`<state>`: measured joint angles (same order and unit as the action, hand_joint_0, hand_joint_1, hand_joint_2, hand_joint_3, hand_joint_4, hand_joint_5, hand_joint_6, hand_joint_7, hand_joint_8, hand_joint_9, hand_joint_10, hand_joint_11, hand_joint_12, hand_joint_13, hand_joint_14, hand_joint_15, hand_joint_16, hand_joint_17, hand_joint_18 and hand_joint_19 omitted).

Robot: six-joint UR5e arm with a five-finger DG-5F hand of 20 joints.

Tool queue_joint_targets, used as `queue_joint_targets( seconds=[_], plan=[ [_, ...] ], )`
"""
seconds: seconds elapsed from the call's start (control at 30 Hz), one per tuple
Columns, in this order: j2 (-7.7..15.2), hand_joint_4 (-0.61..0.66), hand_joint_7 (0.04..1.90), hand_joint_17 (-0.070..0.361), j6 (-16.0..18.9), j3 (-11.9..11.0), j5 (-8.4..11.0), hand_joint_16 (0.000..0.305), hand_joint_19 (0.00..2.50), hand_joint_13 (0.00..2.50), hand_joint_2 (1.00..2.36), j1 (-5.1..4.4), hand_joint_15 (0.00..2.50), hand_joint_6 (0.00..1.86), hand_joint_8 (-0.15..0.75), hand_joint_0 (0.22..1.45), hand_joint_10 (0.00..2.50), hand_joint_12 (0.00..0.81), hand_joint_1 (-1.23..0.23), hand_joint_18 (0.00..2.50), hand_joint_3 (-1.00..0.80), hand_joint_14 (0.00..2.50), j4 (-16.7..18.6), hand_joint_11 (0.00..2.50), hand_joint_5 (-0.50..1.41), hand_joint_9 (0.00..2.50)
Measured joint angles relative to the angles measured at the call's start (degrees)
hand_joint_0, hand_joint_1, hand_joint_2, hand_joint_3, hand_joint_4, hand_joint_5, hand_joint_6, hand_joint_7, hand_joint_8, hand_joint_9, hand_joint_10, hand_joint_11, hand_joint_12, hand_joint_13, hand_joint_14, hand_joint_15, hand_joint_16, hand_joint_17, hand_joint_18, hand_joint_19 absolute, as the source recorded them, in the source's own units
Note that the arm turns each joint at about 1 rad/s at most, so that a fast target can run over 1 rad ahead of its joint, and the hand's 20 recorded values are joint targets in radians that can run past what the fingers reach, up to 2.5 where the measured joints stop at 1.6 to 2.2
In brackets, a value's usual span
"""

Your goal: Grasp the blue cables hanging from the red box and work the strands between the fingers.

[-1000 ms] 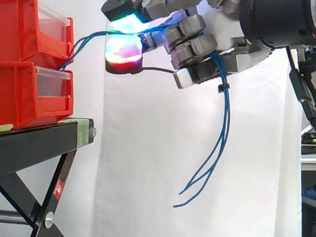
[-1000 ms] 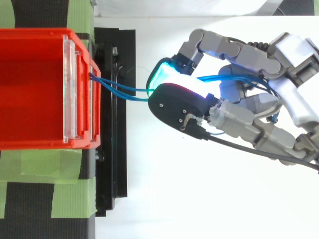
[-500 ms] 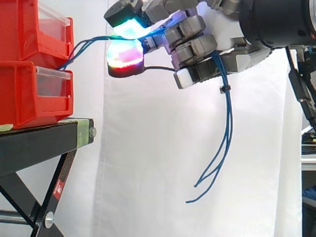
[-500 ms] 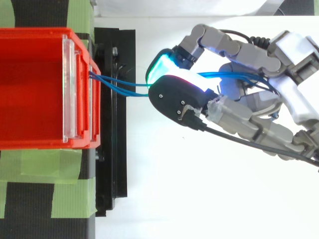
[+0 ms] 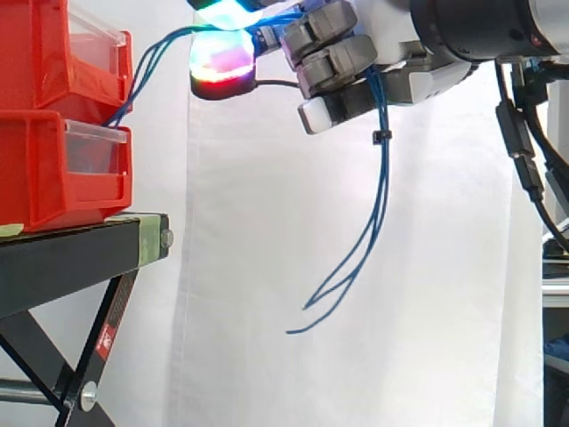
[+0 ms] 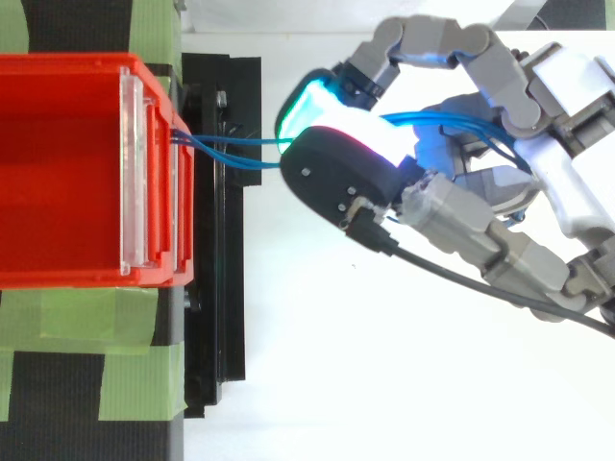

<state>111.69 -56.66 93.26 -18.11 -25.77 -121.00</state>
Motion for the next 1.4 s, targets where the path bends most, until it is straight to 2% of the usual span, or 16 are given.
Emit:
queue_joint_targets(
  seconds=[0.07, 0.2, 0.3, 0.43, 0.5, 0.63, 0.73, 0.8, 0.93, 1.07, 1.13, 1.17, 1.2, 1.3, 1.37, 1.4],
  plan=[
    [0.0, 0.13, 1.66, 0.125, -0.5, 0.0, 0.03, 0.056, 0.83, 1.47, 1.01, 0.01, 1.59, 0.07, 0.439, 1.3, 2.5, 0.486, -0.68, 1.79, 0.14, 2.5, 0.3, 2.5, 0.74, 1.05],
    [0.0, 0.22, 1.48, 0.125, -0.7, 0.0, 0.42, 0.056, 0.83, 1.47, 1.01, 0.03, 1.59, 0.02, 0.439, 1.29, 2.5, 0.486, -0.68, 1.79, 0.19, 2.5, 0.1, 2.5, 0.77, 1.05],
    [0.1, 0.12, 1.69, 0.125, -0.6, 0.0, 1.2, 0.056, 0.83, 1.47, 1.01, 0.03, 1.59, 0.01, 0.439, 1.32, 2.5, 0.486, -0.67, 1.79, 0.33, 2.5, -0.7, 2.5, 0.79, 1.05],
    [0.7, 0.06, 1.39, 0.125, 0.2, 0.0, 2.28, 0.056, 0.83, 1.47, 1.0, 0.07, 1.59, 0.62, 0.439, 1.31, 2.5, 0.486, -0.69, 1.79, 0.38, 2.5, -1.8, 2.5, 0.52, 1.05],
    [1.3, 0.04, 1.25, 0.125, 1.5, 0.0, 2.86, 0.056, 0.83, 1.47, 1.25, 0.09, 1.59, 1.31, 0.439, 1.08, 2.5, 0.486, -0.78, 1.79, 0.29, 2.5, -2.2, 2.5, 0.13, 1.05],
    [1.9, 0.06, 1.15, 0.125, 4.6, 0.0, 3.36, 0.056, 0.83, 1.47, 1.65, -0.19, 1.59, 1.37, 0.439, 0.77, 2.5, 0.486, -0.8, 1.79, 0.05, 2.5, -3.0, 2.5, 0.12, 1.05],
    [2.0, -0.06, 1.25, 0.125, 5.7, 0.0, 3.4, 0.056, 0.83, 1.47, 1.64, -0.47, 1.59, 1.25, 0.439, 0.8, 2.5, 0.486, -0.79, 1.79, 0.0, 2.5, -4.1, 2.5, 0.17, 1.05],
    [2.1, 0.06, 1.58, 0.125, 6.3, 0.0, 3.33, 0.056, 0.83, 1.47, 1.01, -0.59, 1.59, 0.38, 0.439, 1.27, 2.5, 0.486, -0.66, 1.79, 0.21, 2.5, -4.8, 2.5, 0.62, 1.05],
    [2.3, 0.23, 1.55, 0.125, 6.7, 0.0, 3.17, 0.056, 0.83, 1.47, 1.01, -0.72, 1.59, 0.01, 0.439, 1.29, 2.5, 0.486, -0.69, 1.79, 0.16, 2.5, -5.2, 2.5, 0.79, 1.05],
    [3.2, 0.19, 1.52, 0.125, 6.9, 0.0, 2.8, 0.056, 0.83, 1.47, 1.52, -0.75, 1.59, 0.01, 0.439, 0.9, 2.5, 0.486, -0.6, 1.79, 0.02, 2.5, -4.4, 2.5, 0.75, 1.05],
    [3.6, 0.17, 1.57, 0.125, 7.0, 0.0, 2.72, 0.056, 0.83, 1.47, 1.52, -0.76, 1.59, 0.0, 0.439, 0.87, 2.5, 0.486, -0.62, 1.79, 0.06, 2.5, -3.6, 2.5, 0.7, 1.05],
    [3.9, 0.12, 1.5, 0.125, 7.0, 0.0, 2.69, 0.056, 0.83, 1.47, 1.46, -0.76, 1.59, 0.28, 0.439, 0.91, 2.5, 0.486, -0.69, 1.79, 0.09, 2.5, -3.0, 2.5, 0.55, 1.05],
    [4.0, 0.09, 1.22, 0.125, 7.0, 0.0, 2.66, 0.056, 0.83, 1.47, 1.18, -0.77, 1.59, 1.08, 0.439, 1.08, 2.5, 0.486, -0.76, 1.79, 0.22, 2.5, -2.5, 2.5, 0.19, 1.05],
    [4.3, 0.1, 1.23, 0.125, 6.4, 0.0, 2.47, 0.056, 0.83, 1.47, 1.05, -0.81, 1.59, 1.33, 0.439, 1.14, 2.5, 0.486, -0.79, 1.79, 0.2, 2.5, -0.9, 2.5, 0.06, 1.05],
    [4.4, 0.16, 1.18, 0.125, 5.4, 0.0, 2.06, 0.056, 0.83, 1.47, 1.22, -0.89, 1.59, 1.39, 0.439, 0.9, 2.5, 0.486, -0.86, 1.79, 0.1, 2.5, 0.3, 2.5, 0.05, 1.05],
    [4.4, 0.15, 1.18, 0.125, 5.0, 0.0, 1.87, 0.056, 0.83, 1.47, 1.1, -0.92, 1.59, 1.4, 0.439, 0.89, 2.5, 0.486, -0.85, 1.79, 0.1, 2.5, 0.7, 2.5, 0.05, 1.05]
  ],
)
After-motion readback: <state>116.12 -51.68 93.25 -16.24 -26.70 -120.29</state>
